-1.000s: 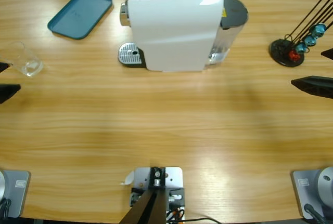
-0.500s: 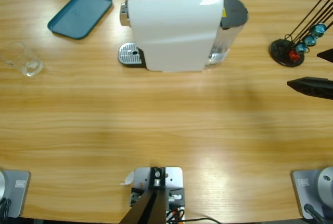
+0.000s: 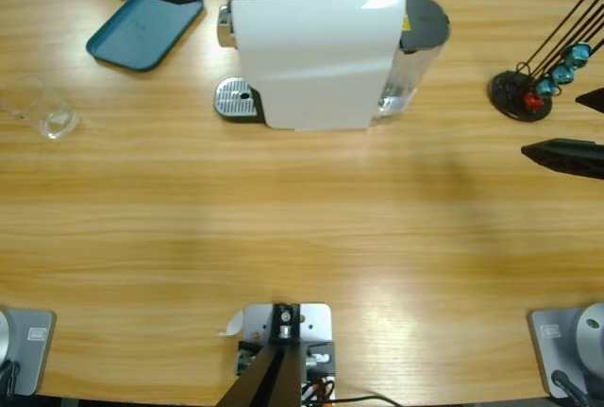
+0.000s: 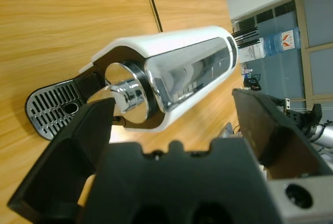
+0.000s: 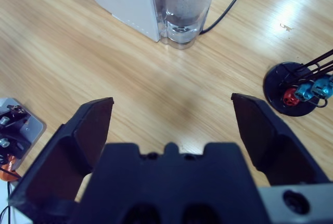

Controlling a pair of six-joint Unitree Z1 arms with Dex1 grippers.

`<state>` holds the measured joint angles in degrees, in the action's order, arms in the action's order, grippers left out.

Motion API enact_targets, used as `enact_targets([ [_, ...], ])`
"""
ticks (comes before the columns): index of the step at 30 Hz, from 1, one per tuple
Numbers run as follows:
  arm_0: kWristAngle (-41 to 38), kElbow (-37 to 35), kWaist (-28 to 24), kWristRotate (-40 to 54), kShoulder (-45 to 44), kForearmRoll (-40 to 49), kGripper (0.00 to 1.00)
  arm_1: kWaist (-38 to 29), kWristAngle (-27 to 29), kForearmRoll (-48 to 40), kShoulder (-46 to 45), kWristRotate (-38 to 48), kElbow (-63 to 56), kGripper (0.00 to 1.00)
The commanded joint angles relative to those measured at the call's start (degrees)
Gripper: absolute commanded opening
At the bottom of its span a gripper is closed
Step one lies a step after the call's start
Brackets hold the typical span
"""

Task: Pour coffee

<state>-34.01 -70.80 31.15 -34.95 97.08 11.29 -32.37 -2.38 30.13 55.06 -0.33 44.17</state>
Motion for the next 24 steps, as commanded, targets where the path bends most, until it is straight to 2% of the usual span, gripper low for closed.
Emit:
enact_targets([
  [1, -2.48, 0.75, 0.05, -2.86, 6.09, -6.16, 0.838, 0.64, 0.62, -0.43, 1.37, 0.51, -1.28, 1.0],
  [3, -3.46, 0.84, 0.1, -3.51, 6.46, -6.44, 0.809, 0.64, 0.62, -0.43, 1.37, 0.51, -1.28, 1.0],
  [6, -3.52, 1.55, 0.47, -3.88, 5.56, -6.46, 0.609, 0.64, 0.62, -0.43, 1.28, 0.51, -1.32, 1.0],
  [10, -3.43, 2.56, 0.63, -4.55, 4.15, -6.46, 0.594, 0.64, 0.62, -0.43, 1.01, 0.51, -1.37, 1.0],
  [11, -3.43, 2.86, 0.77, -4.64, 3.77, -6.46, 0.538, 0.64, 0.62, -0.43, 1.01, 0.51, -1.37, 1.0],
  [12, -3.34, 3.27, 0.87, -4.69, 3.19, -6.46, 0.439, 0.64, 0.62, -0.43, 0.96, 0.51, -1.41, 1.0],
  [13, -3.23, 3.67, 0.96, -4.82, 2.69, -6.46, 0.393, 0.64, 0.62, -0.44, 0.89, 0.51, -1.46, 1.0],
  [16, -3.22, 3.83, 1.87, -5.47, 2.1, -6.46, 0.388, 0.64, 0.71, -0.51, 0.89, 0.51, -1.46, 1.0],
  [17, -3.06, 3.76, 2.24, -5.68, 1.9, -6.47, 0.337, 0.64, 0.71, -0.51, 0.93, 0.51, -1.46, 1.0],
  [18, -2.9, 3.8, 2.47, -5.94, 1.62, -6.54, 0.239, 0.64, 0.68, -0.51, 0.87, 0.51, -1.46, 1.0],
  [21, -2.71, 3.64, 2.77, -6.29, 0.9, -6.54, 0.223, 0.64, 0.71, -0.51, 0.54, 1.33, -1.46, 1.0],
  [23, -1.83, 3.57, 2.86, -6.5, 0.39, -6.54, 0.008, 0.64, 0.71, -0.6, 0.42, 1.56, -1.55, 1.0],
  [24, -1.46, 3.5, 2.91, -6.54, 0.06, -6.54, 0.0, 0.64, 0.71, -0.6, 0.31, 1.56, -1.55, 1.0],
])
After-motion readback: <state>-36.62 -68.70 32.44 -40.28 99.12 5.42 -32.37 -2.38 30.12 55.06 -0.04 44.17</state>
